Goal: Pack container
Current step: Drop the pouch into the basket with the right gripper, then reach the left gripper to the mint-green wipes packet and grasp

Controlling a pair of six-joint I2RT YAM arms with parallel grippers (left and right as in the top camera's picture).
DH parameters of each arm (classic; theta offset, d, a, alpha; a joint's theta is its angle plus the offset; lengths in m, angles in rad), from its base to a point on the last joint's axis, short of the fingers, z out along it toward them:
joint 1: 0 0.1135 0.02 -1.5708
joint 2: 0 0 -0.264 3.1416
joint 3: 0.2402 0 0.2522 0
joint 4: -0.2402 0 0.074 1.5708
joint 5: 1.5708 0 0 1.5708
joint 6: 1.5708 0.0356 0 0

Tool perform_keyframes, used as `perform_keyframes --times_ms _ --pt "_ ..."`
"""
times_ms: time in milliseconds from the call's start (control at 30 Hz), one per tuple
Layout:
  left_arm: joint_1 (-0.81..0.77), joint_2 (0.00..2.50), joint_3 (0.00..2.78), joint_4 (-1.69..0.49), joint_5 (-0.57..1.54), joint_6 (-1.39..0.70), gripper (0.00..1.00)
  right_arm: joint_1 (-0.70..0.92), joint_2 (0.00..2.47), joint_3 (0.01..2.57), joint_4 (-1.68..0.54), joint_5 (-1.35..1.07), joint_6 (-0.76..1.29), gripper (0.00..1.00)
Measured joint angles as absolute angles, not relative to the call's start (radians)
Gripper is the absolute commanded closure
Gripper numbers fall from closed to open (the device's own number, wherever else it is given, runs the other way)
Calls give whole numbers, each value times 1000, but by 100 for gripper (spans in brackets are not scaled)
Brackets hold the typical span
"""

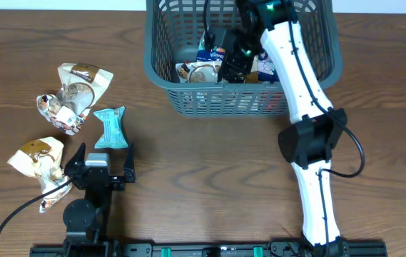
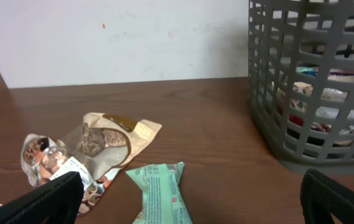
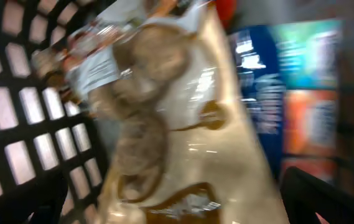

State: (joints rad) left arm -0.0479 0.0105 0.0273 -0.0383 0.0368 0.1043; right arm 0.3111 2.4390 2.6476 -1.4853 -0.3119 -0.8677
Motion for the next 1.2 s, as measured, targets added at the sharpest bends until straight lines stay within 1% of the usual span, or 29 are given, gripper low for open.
perform_keyframes --times_ms 67,133,233,333,433,600,667,800,867,967,1200 --pt "-48 11 44 -74 37 96 1 289 2395 2647 -1425 -303 -815 1" --pt "-48 19 87 -157 32 86 1 244 2319 2647 -1354 -294 -738 1" --pt "-46 85 224 -328 7 62 1 116 2172 2650 -1260 -292 -572 1" --pt "-35 210 444 -498 -51 32 1 -67 2048 2664 -1216 -287 -392 1" --pt "-13 379 701 -669 -105 17 1 -263 1972 2681 -1237 -272 -220 1" --pt "40 727 1120 -944 -142 -4 1 -430 1973 2682 -1400 -276 -54 1" --pt "61 861 1264 -1060 -147 -5 1 -461 2002 2679 -1462 -271 -25 1" --pt "107 1142 1566 -1366 -151 -8 1 -490 2080 2671 -1558 -239 9 1" --pt "120 1258 1689 -1466 -154 -9 1 -492 2117 2668 -1594 -226 14 1" --pt "129 1393 1798 -1510 -158 -10 1 -490 2169 2666 -1620 -219 15 1" --pt "129 1555 1811 -1444 -145 -19 1 -477 2288 2665 -1646 -208 7 1"
